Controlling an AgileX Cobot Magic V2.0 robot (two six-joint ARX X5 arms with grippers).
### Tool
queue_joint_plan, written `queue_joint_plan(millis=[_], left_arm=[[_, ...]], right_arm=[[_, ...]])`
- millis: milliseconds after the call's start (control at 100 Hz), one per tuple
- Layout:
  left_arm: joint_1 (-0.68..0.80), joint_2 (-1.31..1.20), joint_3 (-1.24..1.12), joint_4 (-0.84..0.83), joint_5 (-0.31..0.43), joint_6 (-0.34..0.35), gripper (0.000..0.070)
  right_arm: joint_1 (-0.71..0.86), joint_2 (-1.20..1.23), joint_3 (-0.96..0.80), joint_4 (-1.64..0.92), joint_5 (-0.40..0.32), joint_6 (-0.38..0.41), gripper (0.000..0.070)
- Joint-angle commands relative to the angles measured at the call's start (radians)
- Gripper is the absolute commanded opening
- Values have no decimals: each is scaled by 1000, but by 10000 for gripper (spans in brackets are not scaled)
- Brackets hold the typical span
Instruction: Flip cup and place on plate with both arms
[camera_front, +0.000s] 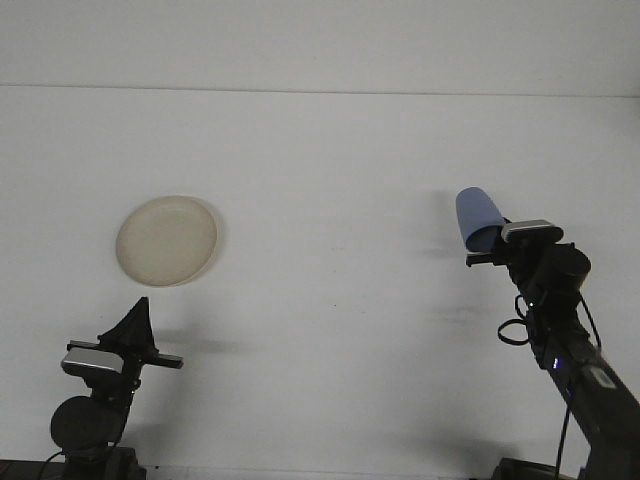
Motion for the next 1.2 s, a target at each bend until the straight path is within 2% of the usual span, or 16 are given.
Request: queue_joint_plan(millis=[0, 180, 320, 540, 700, 880, 1190], left_arm=[[0, -2, -20, 12, -2, -2, 12], [0, -2, -20, 12, -2, -2, 12], [0, -2, -20, 12, -2, -2, 12], [0, -2, -20, 12, -2, -2, 12], [0, -2, -20, 12, -2, -2, 12], [0, -2, -20, 12, -2, -2, 12], [0, -2, -20, 12, -2, -2, 12]], right_arm=[[10, -70, 11, -71, 24, 32, 4], [58, -322, 12, -299, 92, 109, 4], [121, -494, 31, -492, 101, 172, 3], [262, -587, 218, -948, 171, 221, 3], [372, -519, 412, -1248, 168, 306, 3], [503, -348, 605, -1548, 170, 353, 3], [703, -8, 776, -1654, 172, 326, 4]])
